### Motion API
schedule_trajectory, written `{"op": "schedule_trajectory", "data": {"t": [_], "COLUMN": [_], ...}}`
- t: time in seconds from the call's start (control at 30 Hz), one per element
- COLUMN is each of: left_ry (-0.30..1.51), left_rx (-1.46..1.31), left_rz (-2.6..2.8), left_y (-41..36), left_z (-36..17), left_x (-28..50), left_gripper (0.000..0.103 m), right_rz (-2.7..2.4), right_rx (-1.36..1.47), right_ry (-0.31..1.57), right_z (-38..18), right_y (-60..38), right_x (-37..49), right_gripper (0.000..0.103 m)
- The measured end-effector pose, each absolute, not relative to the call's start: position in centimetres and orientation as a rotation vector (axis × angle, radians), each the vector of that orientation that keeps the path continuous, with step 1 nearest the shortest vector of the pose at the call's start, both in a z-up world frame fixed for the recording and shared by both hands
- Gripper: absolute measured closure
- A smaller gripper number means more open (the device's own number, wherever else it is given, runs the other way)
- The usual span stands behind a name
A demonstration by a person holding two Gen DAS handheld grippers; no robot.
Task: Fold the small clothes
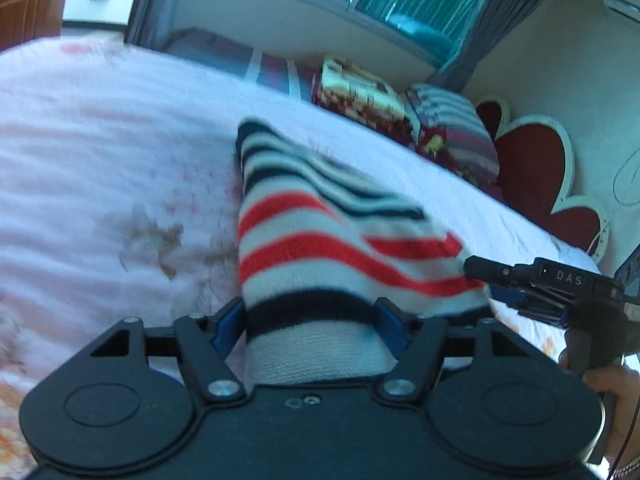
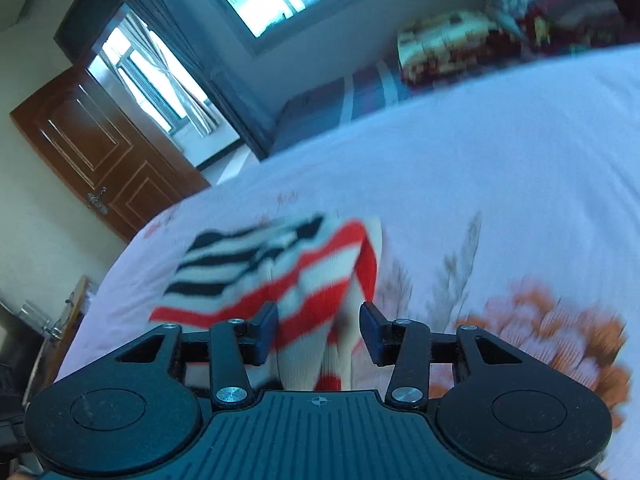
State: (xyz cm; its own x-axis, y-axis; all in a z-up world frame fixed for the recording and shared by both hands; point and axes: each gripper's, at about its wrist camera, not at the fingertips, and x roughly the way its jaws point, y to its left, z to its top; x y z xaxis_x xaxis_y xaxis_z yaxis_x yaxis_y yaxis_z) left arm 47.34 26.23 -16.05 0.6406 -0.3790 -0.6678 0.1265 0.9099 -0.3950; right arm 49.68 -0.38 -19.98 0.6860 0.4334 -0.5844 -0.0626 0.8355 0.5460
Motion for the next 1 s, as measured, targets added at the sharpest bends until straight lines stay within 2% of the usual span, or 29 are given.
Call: {"op": "schedule_trajectory", "data": {"t": [0.17, 0.33, 0.43, 0.6, 0.8, 1.0], "left_ry": [0.757, 0.792, 0.803, 0.819, 0.799, 0.825], "left_rx": [-0.321, -0.251, -0.192, -0.200, -0.150, -0.123], "left_rz": [-0.288, -0.248, -0.215, -0.202, -0.235, -0.265], "left_y": [26.0, 24.2, 24.0, 24.7, 24.3, 23.8], "left_z": [-14.1, -15.7, -16.7, -16.6, -14.3, -13.9], "left_x": [48.6, 51.3, 51.7, 51.4, 47.4, 43.7], "left_gripper": [0.036, 0.036, 0.036, 0.037, 0.037, 0.037], "right_rz": [0.330, 0.318, 0.272, 0.254, 0.319, 0.310], "right_rx": [0.467, 0.385, 0.306, 0.230, 0.222, 0.217], "right_ry": [0.719, 0.784, 0.820, 0.814, 0.731, 0.713], "right_z": [-17.6, -20.1, -22.4, -22.2, -18.2, -17.4], "right_y": [2.3, 5.2, 5.3, 6.5, 6.9, 7.4], "right_x": [51.4, 53.3, 53.9, 53.2, 48.3, 42.3], "right_gripper": [0.058, 0.059, 0.064, 0.064, 0.064, 0.064]}}
